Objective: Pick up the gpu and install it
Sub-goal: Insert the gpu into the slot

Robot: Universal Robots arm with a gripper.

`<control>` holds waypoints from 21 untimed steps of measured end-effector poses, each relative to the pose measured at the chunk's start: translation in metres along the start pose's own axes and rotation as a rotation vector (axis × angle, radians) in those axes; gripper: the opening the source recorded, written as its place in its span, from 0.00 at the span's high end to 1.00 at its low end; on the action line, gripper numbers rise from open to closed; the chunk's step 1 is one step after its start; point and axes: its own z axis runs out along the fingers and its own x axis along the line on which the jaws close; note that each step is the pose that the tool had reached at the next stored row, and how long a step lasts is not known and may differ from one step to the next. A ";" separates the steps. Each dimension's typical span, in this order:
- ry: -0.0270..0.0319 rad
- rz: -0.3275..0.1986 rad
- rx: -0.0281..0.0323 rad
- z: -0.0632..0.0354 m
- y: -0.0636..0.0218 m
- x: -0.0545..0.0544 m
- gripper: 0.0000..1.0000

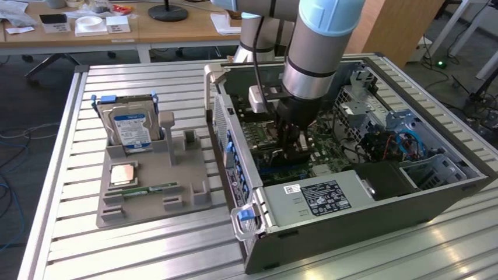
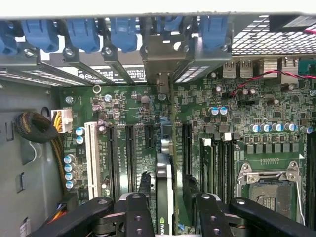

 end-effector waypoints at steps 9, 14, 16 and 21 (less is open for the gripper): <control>0.0000 0.000 0.0000 0.0001 0.0003 -0.005 0.60; -0.0001 0.000 0.0000 0.0001 0.0003 -0.005 0.60; -0.0001 0.000 0.0000 0.0001 0.0003 -0.005 0.60; -0.0001 0.000 0.0000 0.0001 0.0003 -0.005 0.60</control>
